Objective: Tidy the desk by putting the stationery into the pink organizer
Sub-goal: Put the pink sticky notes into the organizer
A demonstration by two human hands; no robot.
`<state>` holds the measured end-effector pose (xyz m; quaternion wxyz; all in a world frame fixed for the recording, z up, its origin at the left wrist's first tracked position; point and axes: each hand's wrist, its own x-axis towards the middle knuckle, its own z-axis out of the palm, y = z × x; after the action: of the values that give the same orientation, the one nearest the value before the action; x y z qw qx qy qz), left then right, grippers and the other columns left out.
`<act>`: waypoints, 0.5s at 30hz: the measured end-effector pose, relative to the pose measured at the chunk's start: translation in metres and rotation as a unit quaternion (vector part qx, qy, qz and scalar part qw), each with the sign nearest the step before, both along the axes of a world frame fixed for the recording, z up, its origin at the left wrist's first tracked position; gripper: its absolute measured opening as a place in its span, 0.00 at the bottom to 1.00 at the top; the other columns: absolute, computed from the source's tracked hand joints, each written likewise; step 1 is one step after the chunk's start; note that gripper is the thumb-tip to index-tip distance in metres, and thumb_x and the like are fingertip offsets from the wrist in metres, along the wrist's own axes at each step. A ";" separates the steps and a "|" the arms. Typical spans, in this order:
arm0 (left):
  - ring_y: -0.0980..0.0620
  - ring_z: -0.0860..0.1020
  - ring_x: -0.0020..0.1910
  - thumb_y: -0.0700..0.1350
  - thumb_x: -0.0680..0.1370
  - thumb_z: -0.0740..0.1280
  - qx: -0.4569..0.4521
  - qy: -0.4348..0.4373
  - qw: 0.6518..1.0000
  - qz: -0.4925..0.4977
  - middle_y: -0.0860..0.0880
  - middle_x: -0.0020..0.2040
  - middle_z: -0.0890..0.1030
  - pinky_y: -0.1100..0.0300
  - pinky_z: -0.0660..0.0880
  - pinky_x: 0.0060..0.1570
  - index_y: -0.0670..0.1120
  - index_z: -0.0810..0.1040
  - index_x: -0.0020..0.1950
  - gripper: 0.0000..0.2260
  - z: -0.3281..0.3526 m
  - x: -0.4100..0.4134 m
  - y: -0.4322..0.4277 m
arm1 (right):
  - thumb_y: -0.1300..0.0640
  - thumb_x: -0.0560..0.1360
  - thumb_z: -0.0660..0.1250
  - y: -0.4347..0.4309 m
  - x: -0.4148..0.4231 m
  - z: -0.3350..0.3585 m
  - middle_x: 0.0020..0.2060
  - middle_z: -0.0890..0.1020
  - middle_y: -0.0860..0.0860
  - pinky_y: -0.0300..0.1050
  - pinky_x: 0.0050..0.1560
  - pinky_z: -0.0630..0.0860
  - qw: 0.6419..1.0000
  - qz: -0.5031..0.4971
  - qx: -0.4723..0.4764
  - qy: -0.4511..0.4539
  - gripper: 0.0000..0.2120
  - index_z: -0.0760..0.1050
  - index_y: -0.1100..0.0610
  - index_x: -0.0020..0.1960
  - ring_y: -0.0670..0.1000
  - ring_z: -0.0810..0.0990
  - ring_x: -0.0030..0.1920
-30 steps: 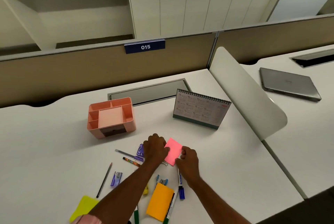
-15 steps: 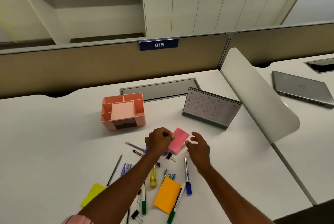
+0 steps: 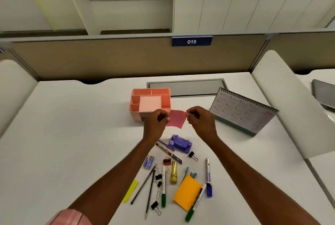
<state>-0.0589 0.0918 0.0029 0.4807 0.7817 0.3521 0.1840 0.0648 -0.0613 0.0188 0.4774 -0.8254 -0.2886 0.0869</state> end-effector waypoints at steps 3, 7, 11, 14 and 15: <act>0.60 0.82 0.46 0.42 0.77 0.75 0.017 -0.014 0.999 0.027 0.54 0.46 0.85 0.69 0.77 0.47 0.46 0.83 0.53 0.06 0.005 -0.008 0.021 | 0.59 0.78 0.73 0.025 0.002 0.015 0.39 0.85 0.45 0.42 0.42 0.84 0.999 0.036 -0.011 -0.025 0.02 0.83 0.55 0.50 0.44 0.84 0.39; 0.56 0.82 0.47 0.40 0.79 0.73 0.030 -0.039 0.997 0.050 0.53 0.48 0.84 0.76 0.76 0.39 0.47 0.83 0.53 0.05 0.018 -0.008 0.045 | 0.60 0.78 0.73 0.058 0.008 0.029 0.40 0.85 0.48 0.44 0.43 0.83 0.994 0.070 -0.008 -0.085 0.02 0.83 0.57 0.49 0.45 0.83 0.39; 0.55 0.83 0.47 0.42 0.78 0.74 0.093 -0.078 0.990 0.065 0.52 0.48 0.86 0.67 0.81 0.46 0.48 0.84 0.54 0.06 0.033 0.001 0.071 | 0.61 0.77 0.73 0.088 0.019 0.038 0.39 0.85 0.48 0.47 0.42 0.83 0.990 0.077 0.011 -0.121 0.01 0.83 0.57 0.48 0.46 0.83 0.39; 0.56 0.84 0.46 0.43 0.77 0.75 0.132 -0.105 0.984 0.065 0.53 0.47 0.86 0.58 0.83 0.48 0.48 0.85 0.54 0.06 0.042 0.011 0.091 | 0.62 0.76 0.73 0.107 0.028 0.043 0.38 0.84 0.47 0.48 0.41 0.82 0.990 0.075 0.030 -0.119 0.02 0.83 0.56 0.46 0.46 0.82 0.39; 0.56 0.84 0.45 0.43 0.77 0.75 0.145 -0.113 0.981 0.061 0.54 0.46 0.87 0.57 0.83 0.48 0.48 0.85 0.53 0.06 0.046 0.014 0.095 | 0.62 0.76 0.73 0.113 0.031 0.045 0.38 0.84 0.46 0.47 0.41 0.82 0.990 0.070 0.033 -0.118 0.03 0.82 0.56 0.45 0.46 0.82 0.39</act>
<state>-0.0448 0.1870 0.0491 0.3872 0.7943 0.3121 0.3489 0.0959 0.0514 0.0642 0.4596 -0.7912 -0.4032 0.0125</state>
